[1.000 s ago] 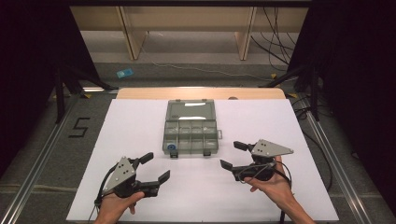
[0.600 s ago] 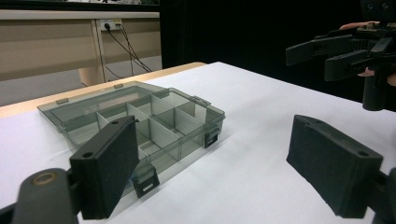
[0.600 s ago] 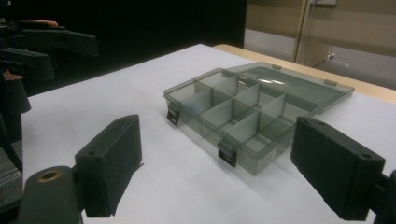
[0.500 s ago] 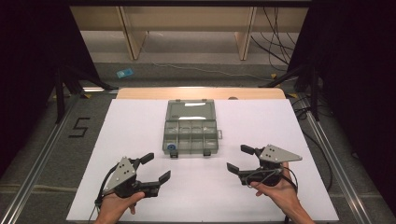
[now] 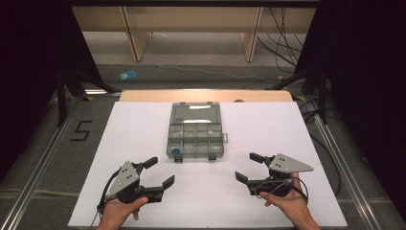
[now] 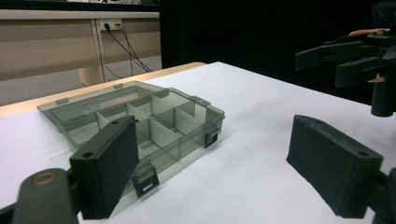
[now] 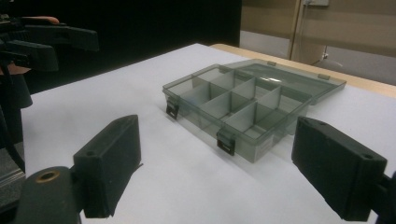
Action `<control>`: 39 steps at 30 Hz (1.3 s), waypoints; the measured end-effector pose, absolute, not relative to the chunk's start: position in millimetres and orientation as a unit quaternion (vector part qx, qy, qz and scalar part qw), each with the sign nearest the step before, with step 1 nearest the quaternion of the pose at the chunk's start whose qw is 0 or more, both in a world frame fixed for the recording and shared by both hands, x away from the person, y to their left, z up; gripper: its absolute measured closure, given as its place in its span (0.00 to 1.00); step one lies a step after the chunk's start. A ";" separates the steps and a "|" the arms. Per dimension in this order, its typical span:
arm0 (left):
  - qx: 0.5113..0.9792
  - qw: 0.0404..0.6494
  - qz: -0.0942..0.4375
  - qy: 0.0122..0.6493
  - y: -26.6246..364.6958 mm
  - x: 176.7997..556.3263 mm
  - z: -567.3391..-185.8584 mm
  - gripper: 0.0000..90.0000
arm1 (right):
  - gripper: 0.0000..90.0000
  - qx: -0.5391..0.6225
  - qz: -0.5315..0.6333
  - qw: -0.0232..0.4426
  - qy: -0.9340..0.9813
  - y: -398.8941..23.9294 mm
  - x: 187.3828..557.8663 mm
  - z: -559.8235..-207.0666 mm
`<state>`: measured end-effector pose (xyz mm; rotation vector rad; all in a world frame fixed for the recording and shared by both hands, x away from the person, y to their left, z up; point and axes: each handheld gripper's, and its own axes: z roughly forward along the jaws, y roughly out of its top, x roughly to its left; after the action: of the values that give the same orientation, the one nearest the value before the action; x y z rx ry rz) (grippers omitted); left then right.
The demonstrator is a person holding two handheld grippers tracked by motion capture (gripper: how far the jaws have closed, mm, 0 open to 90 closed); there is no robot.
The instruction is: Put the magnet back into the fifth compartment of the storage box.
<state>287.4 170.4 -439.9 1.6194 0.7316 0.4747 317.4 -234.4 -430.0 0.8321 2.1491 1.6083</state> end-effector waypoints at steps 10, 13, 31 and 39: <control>0.700 0.606 0.204 0.316 170.0 287.4 -439.9 0.18 | 0.17 0.298 0.561 0.163 0.755 -239.7 309.4 -431.7; 0.701 0.606 0.204 0.316 169.9 287.2 -440.0 0.18 | 0.17 0.299 0.564 0.164 0.752 -240.0 307.3 -432.2; 0.700 0.606 0.205 0.316 169.5 287.9 -440.0 0.18 | 0.17 0.299 0.559 0.167 0.756 -243.6 300.5 -435.0; 0.700 0.607 0.205 0.316 169.5 287.9 -440.0 0.18 | 0.17 0.293 0.558 0.169 0.758 -242.9 301.7 -435.4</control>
<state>287.9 169.5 -440.0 1.6186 0.7308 0.4728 301.7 -242.9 -435.4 0.8321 2.1558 1.5853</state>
